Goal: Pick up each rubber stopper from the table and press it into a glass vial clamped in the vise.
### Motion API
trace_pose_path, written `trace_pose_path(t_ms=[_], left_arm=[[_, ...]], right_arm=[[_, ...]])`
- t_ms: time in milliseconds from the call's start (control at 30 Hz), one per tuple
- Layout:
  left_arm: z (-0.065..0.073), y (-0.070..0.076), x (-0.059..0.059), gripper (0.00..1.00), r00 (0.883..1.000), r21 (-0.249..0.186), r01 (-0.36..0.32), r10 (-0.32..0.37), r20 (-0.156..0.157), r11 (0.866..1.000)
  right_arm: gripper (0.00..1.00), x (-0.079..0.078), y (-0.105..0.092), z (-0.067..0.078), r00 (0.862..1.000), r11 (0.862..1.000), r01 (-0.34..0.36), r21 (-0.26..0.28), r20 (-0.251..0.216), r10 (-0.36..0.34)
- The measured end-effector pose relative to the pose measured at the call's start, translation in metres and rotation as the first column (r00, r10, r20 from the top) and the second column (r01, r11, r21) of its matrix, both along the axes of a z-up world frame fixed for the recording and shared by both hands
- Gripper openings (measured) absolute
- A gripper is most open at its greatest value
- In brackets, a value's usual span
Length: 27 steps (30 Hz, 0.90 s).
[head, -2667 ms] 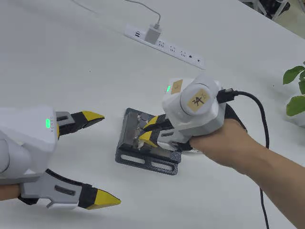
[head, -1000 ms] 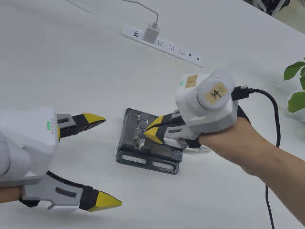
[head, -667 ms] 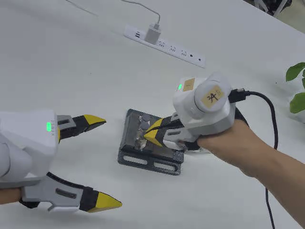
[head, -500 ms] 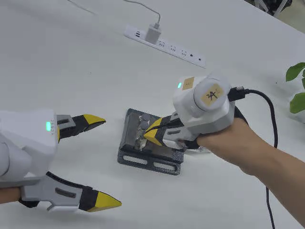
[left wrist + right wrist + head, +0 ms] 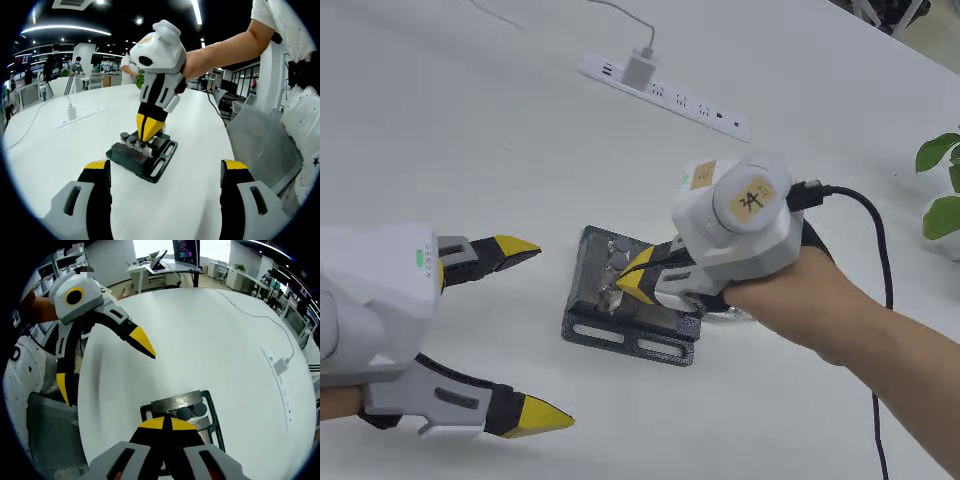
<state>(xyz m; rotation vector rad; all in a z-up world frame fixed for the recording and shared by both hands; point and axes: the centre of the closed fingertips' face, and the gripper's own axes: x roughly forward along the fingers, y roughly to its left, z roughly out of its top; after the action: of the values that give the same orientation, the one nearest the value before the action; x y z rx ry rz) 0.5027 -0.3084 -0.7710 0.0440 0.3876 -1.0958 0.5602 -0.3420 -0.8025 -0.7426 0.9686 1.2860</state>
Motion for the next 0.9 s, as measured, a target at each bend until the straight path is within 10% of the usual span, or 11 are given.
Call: trace_pose_path(t_ms=[900], left_arm=[[-0.0022, 0.001, 0.0025, 0.89, 1.0, -0.011, -0.007, 0.007, -0.001, 1.0]], right_arm=[[0.0, -0.0001, 0.0005, -0.0011, 0.998, 0.997, -0.055, -0.055, -0.035, 0.053]])
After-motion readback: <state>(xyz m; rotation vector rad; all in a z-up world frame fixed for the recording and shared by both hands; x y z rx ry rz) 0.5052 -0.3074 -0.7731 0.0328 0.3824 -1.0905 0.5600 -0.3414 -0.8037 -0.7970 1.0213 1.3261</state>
